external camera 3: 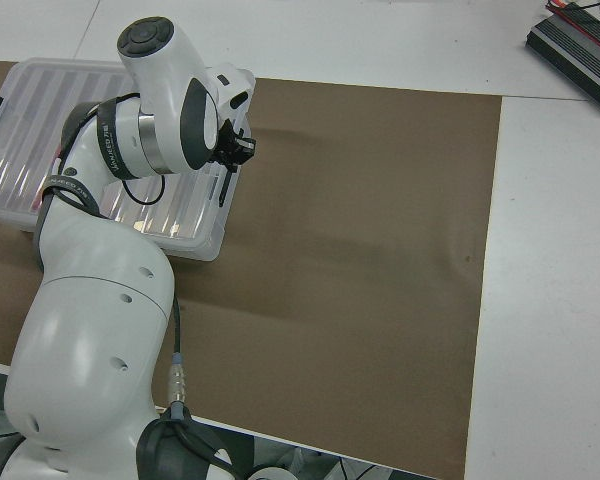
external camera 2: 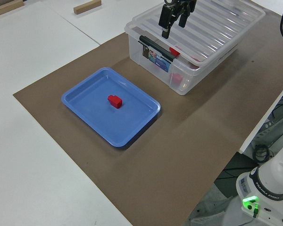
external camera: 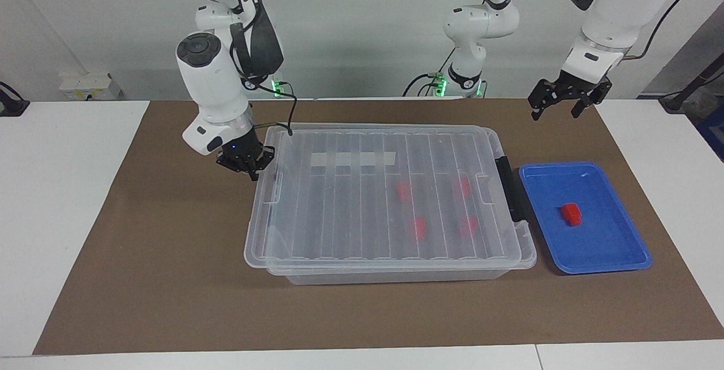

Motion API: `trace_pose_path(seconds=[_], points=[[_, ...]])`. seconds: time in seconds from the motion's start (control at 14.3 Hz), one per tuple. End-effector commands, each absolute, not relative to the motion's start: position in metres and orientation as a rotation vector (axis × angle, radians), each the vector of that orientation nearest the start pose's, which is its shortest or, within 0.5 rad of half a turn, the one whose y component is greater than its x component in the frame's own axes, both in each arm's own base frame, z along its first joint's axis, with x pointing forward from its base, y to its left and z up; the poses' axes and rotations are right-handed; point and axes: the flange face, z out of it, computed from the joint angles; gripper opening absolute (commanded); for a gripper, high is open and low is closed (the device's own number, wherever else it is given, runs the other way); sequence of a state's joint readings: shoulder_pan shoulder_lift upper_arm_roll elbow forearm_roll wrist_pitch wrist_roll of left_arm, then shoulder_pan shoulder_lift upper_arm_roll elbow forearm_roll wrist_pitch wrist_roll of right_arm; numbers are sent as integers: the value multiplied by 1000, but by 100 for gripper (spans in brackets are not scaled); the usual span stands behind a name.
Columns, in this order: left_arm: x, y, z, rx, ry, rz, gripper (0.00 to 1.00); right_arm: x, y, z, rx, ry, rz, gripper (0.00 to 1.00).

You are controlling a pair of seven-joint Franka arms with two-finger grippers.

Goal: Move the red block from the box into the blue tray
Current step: 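Slide the clear lid back toward the blue tray with the right gripper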

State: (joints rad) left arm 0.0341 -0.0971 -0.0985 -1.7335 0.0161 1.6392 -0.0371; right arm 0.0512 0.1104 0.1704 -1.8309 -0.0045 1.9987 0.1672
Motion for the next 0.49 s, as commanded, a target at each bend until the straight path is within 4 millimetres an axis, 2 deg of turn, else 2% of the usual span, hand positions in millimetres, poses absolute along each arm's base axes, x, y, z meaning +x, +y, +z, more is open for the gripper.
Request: trace_pose_path(seconds=[0.0,0.42], points=[[522,-32,607,-3121,24,6,100,574,134,478,-3095,-59,-58,0],[523,-32,606,-3122,24,9,100,573,142,479,-3088,-77,-65,0]])
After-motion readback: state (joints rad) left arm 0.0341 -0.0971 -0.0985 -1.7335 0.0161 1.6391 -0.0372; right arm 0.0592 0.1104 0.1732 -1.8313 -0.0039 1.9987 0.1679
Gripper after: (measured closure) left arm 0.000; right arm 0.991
